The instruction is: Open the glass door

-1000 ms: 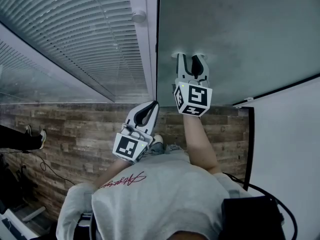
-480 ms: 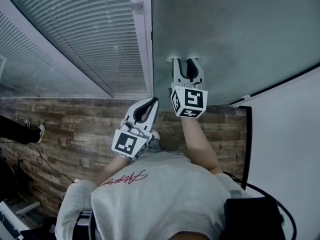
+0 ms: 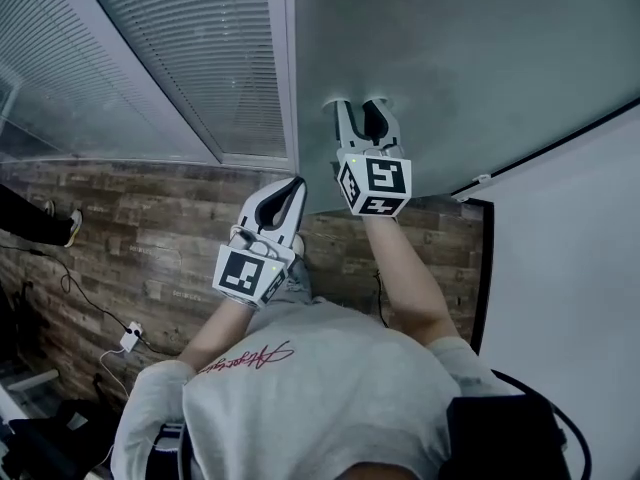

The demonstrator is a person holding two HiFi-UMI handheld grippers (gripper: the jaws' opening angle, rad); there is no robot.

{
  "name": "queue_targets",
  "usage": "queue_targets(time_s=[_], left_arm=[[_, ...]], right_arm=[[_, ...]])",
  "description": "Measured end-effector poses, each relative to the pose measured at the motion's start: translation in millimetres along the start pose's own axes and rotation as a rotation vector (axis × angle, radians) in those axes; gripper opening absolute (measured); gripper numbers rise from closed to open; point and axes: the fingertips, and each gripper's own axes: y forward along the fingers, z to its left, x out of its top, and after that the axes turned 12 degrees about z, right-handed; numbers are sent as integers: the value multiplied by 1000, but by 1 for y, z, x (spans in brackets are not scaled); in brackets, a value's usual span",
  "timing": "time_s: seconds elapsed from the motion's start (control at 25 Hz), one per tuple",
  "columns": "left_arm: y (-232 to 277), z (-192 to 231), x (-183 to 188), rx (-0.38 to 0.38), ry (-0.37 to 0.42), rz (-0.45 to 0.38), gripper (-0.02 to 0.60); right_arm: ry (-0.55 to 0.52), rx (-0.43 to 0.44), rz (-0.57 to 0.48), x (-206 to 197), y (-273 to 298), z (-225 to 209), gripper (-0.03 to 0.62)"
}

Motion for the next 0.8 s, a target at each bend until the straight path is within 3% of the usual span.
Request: queue_targets(time_s=[0.44,0.8], left_arm=[[-76,-66,0,50,17,-20,17],[-129,-129,-7,-44,27,-5,17]], right_arm=[[-21,62,27,-10,-82,19,130],[-33,79,67,-22,-151,26,130]])
